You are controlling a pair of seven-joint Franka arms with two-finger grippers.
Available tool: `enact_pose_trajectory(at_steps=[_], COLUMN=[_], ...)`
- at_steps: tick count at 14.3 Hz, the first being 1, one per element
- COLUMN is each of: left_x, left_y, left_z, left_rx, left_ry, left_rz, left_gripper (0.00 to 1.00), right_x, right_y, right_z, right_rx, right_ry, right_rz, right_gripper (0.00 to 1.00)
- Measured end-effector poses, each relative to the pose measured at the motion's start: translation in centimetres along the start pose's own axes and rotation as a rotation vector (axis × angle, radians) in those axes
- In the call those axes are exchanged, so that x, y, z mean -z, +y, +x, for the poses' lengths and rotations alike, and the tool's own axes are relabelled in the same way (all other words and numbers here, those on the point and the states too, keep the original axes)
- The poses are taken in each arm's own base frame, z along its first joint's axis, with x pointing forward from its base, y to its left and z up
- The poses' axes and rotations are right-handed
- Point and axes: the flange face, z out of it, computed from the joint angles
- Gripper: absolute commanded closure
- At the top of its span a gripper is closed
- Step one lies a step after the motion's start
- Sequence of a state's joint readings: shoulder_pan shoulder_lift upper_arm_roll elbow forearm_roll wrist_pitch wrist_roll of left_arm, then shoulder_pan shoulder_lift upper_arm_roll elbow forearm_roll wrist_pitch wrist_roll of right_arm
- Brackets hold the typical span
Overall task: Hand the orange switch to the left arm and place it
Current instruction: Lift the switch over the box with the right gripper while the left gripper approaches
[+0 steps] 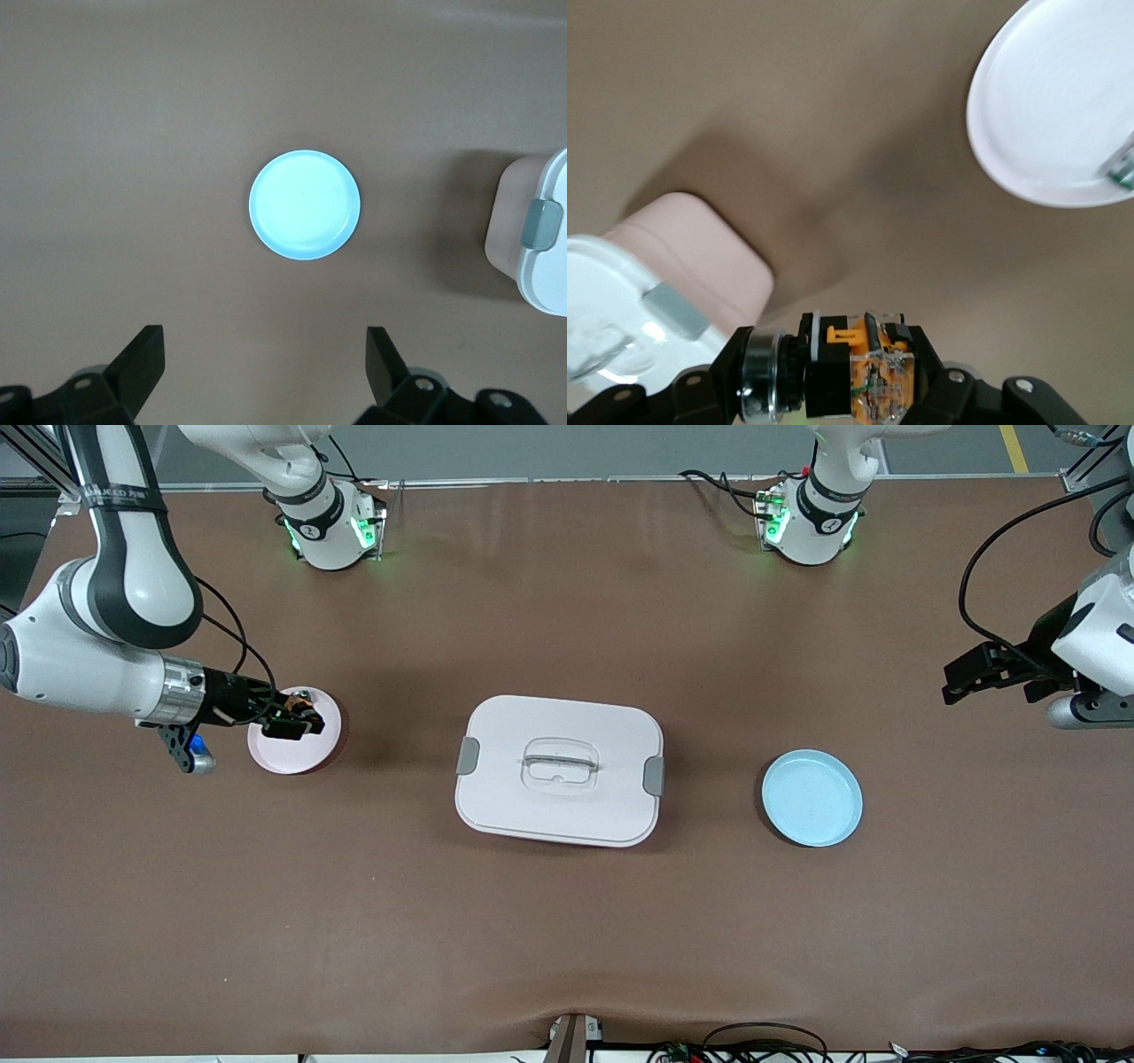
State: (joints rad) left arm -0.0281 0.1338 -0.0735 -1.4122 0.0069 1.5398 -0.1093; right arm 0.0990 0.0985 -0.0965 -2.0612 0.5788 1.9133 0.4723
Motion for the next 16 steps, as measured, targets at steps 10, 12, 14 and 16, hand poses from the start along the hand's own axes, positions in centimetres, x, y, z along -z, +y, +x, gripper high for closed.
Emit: enact_pose_trajectory(at_steps=[10, 12, 14, 16], left_x=[-2.1, -1.2, -0.3, 0.3], left_y=[-1.1, 0.3, 1.6, 4.4], left_z=[-1.0, -2.1, -2.9, -3.2], left_rx=[0.017, -0.023, -0.050, -0.087], left_ry=[-0.172, -0.200, -0.197, -0.168], left_rz=[-0.113, -0.203, -0.277, -0.313], left_gripper=[0.00, 0.00, 0.00, 0.00], right_x=[-0.8, -0.8, -1.8, -3.2], right_y=[-11.9, -14.2, -16.4, -18.3], right_z=[-12.6, -15.1, -18.2, -21.1], right_rx=[-0.233, -0.280, -0.324, -0.371], right_ry=[0.015, 0.035, 0.050, 0.055], right_rz=[0.020, 0.053, 0.087, 0.111], right_gripper=[0.87, 0.87, 0.87, 0.87])
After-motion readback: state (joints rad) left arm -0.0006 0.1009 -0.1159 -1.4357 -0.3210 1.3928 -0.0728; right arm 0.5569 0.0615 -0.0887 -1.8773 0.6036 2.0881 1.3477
